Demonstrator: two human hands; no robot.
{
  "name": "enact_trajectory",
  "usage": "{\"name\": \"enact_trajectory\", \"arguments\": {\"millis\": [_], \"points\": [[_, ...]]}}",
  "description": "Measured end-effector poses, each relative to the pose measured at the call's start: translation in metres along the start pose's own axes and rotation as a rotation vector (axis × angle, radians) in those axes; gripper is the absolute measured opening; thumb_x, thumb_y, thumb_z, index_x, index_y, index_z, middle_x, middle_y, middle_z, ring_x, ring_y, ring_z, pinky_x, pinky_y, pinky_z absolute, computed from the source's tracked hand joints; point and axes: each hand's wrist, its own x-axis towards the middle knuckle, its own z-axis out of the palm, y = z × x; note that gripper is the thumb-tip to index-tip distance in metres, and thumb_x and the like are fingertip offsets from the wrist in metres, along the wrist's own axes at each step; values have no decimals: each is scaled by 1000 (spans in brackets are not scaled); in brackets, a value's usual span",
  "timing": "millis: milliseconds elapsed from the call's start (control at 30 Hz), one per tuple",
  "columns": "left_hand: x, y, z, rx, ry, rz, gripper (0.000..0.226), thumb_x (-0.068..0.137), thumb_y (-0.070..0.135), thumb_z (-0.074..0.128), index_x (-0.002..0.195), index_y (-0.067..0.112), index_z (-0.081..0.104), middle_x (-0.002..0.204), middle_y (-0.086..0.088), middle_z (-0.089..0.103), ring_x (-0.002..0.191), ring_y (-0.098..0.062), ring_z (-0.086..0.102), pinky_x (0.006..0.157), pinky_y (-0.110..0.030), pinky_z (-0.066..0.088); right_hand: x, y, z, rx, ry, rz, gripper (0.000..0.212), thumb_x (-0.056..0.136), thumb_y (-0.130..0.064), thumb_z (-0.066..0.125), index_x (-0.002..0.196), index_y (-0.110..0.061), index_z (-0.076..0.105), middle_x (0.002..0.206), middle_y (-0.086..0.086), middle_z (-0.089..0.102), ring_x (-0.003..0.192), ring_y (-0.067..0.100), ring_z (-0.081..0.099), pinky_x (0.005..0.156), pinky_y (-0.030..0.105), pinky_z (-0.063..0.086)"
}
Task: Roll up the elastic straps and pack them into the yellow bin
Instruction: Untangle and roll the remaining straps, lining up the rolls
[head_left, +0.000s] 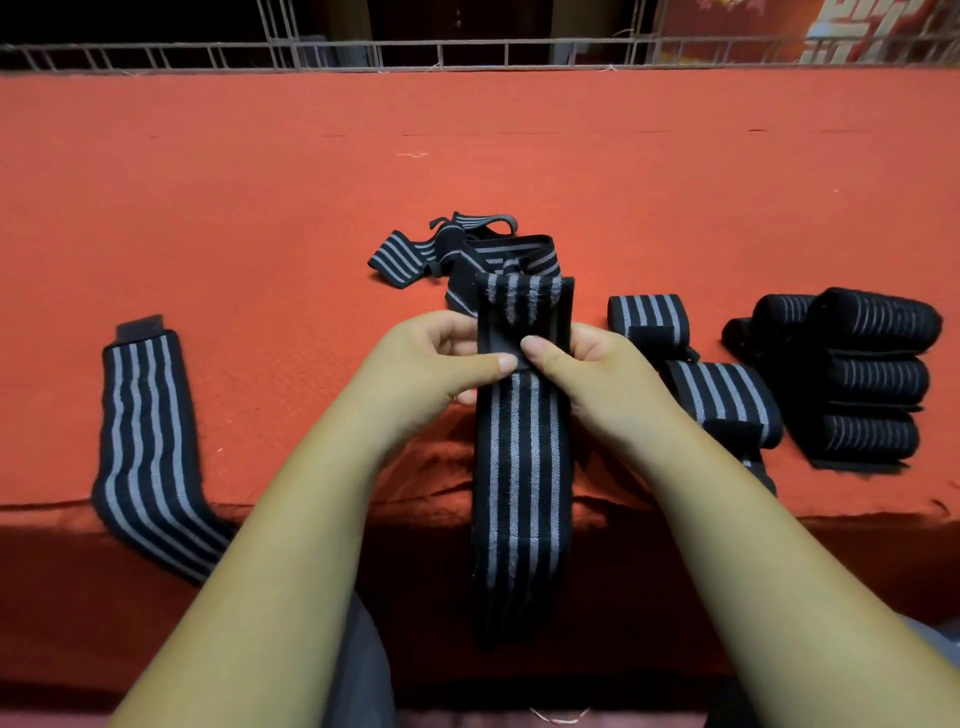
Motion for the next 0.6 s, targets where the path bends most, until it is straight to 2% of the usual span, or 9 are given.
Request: {"name": "enact_trajectory", "arguments": {"millis": [133, 267, 333, 400, 500, 567, 600], "points": [[-1, -4, 5, -19, 79, 9, 21, 95, -3, 76, 113, 7, 77, 104, -15, 83, 95, -24, 79, 93, -49, 62, 0, -6, 1, 35, 42, 4, 22, 108, -38, 67, 119, -23, 78, 109, -4, 84, 104, 18, 80, 103, 53, 60], [11, -11, 6, -17, 294, 100, 22, 92, -3, 79, 100, 18, 78, 94, -7, 80, 90, -20, 75, 89, -47, 64, 7, -2, 12, -21, -24, 170, 64, 103, -78, 43, 117, -28, 80, 97, -16, 83, 92, 2, 78, 99, 44, 59], [16, -16, 4, 35, 379, 167, 24, 90, 1, 82, 95, 24, 78, 95, -5, 80, 90, -17, 72, 91, -47, 63, 10, 1, 21, 236, -76, 284, 76, 102, -82, 37, 125, -22, 78, 113, -3, 83, 109, 16, 79, 109, 49, 57], [16, -18, 2, 57, 383, 211, 27, 89, -1, 82, 94, 25, 76, 93, 4, 80, 88, -10, 71, 86, -38, 61, 7, -1, 25, 410, -105, 332, 80, 106, -76, 30, 133, -14, 73, 122, 8, 81, 116, 24, 78, 112, 52, 56], [13, -15, -1, 81, 296, 228, 30, 84, -13, 73, 94, 15, 77, 88, 9, 78, 82, -2, 69, 77, -20, 53, 5, -3, 20, 479, -221, 302, 95, 104, -80, 12, 144, -14, 68, 134, 11, 76, 128, 25, 72, 116, 48, 52], [14, -14, -4, 110, 240, 219, 35, 83, -16, 69, 95, 14, 81, 92, 5, 81, 85, -4, 72, 80, -22, 55, 2, -6, 16, 519, -268, 283, 96, 105, -79, 10, 149, -12, 63, 137, 13, 74, 131, 28, 70, 112, 45, 54], [16, -15, -7, 122, 218, 225, 38, 83, -17, 69, 96, 16, 83, 97, 3, 82, 92, -8, 75, 86, -26, 58, 2, -6, 14, 530, -258, 269, 91, 107, -77, 15, 150, -12, 62, 138, 13, 74, 132, 28, 69, 111, 45, 55]]}}
